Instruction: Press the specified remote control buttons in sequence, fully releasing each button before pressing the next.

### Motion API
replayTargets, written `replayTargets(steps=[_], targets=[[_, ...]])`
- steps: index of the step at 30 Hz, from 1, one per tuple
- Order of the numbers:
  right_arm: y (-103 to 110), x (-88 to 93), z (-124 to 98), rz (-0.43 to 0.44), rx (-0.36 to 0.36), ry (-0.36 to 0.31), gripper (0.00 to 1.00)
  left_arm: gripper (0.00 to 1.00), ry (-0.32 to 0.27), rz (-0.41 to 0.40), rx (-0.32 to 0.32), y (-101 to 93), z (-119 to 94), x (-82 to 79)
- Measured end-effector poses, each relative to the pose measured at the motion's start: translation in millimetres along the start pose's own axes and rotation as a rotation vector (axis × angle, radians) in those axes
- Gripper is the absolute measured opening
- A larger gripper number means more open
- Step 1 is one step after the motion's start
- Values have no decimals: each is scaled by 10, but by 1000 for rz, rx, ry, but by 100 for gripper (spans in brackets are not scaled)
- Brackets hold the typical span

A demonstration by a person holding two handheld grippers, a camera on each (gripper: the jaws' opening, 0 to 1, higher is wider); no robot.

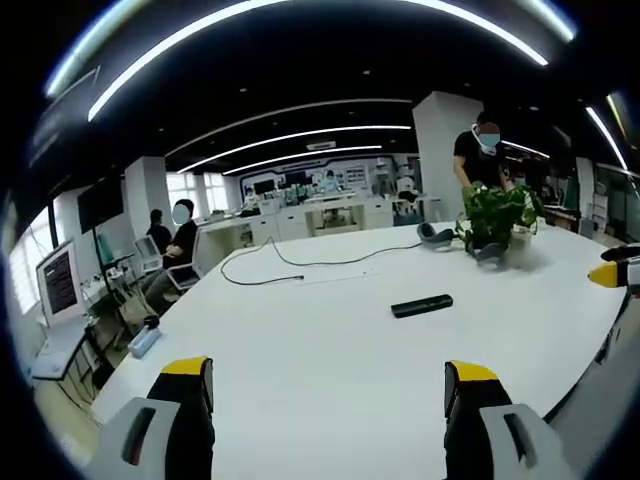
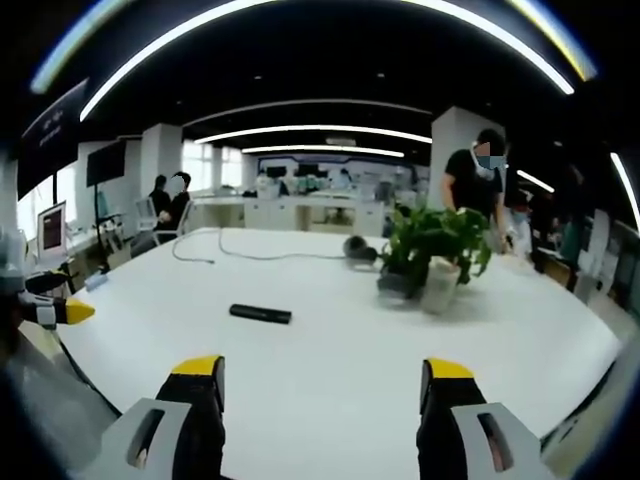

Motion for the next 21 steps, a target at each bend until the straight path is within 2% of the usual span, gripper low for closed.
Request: replayTargets(steps=[21], targets=[[-2, 11, -3, 5, -6, 4, 75, 100, 23, 9, 7, -22, 14, -1]])
Point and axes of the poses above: the point that each gripper's makers call its tool centre point, and the gripper's own axes: z roughly forward along the fingers, y roughly to its left, x roughly out of its underside, the point moved 10 cm from there along -z, roughly backward along the fingers, and after that the axes turned 2 degrees about -x, right-handed, at the moved point
